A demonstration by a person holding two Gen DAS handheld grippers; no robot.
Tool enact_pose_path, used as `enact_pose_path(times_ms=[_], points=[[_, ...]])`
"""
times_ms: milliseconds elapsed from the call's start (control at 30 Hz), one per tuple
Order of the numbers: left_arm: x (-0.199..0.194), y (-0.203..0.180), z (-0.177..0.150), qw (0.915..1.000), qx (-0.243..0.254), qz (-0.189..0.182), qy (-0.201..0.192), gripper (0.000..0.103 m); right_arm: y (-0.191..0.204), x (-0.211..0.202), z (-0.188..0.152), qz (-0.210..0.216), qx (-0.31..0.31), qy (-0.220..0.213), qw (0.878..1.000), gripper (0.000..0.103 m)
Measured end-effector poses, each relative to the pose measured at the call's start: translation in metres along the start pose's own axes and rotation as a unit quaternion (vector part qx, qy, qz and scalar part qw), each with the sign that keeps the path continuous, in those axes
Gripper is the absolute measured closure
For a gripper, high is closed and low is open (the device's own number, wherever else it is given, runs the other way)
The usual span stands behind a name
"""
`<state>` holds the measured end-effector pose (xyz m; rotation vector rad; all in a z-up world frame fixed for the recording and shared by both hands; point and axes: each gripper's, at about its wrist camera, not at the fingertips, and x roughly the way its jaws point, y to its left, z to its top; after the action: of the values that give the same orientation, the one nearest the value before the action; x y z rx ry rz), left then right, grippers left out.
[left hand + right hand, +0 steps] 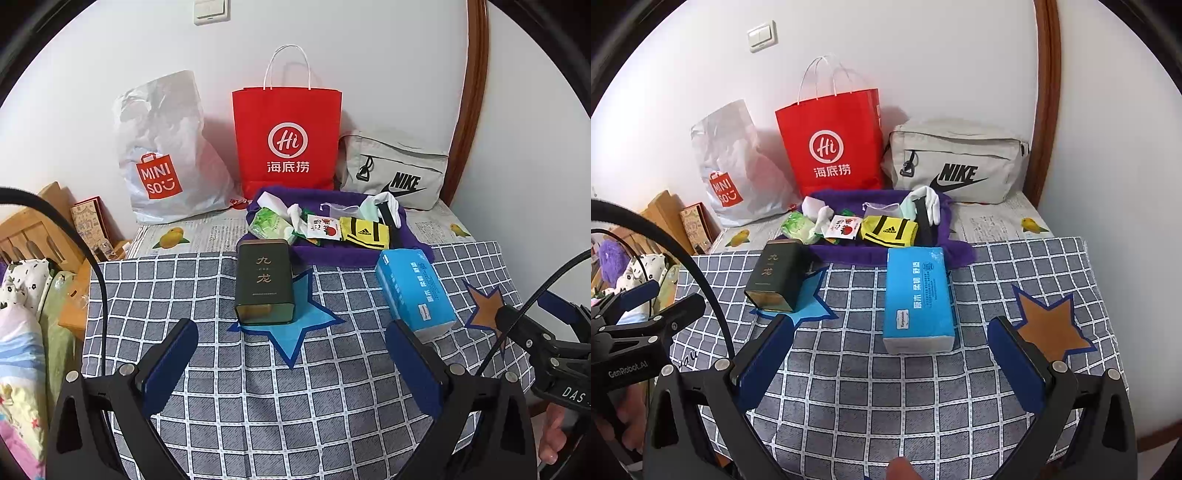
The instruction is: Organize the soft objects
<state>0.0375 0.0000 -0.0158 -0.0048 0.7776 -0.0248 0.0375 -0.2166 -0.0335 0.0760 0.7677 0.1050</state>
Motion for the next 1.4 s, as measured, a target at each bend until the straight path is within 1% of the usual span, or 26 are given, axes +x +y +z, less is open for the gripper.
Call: enact_pose_path(times_ms=[1400], points=[[-0.008,-0.005,-0.002,0.9998,0.015,-0.008,0.003,0.001,0.008,-0.013,-0.005,0.008,-0.007,-0.009,1.0,0.0]])
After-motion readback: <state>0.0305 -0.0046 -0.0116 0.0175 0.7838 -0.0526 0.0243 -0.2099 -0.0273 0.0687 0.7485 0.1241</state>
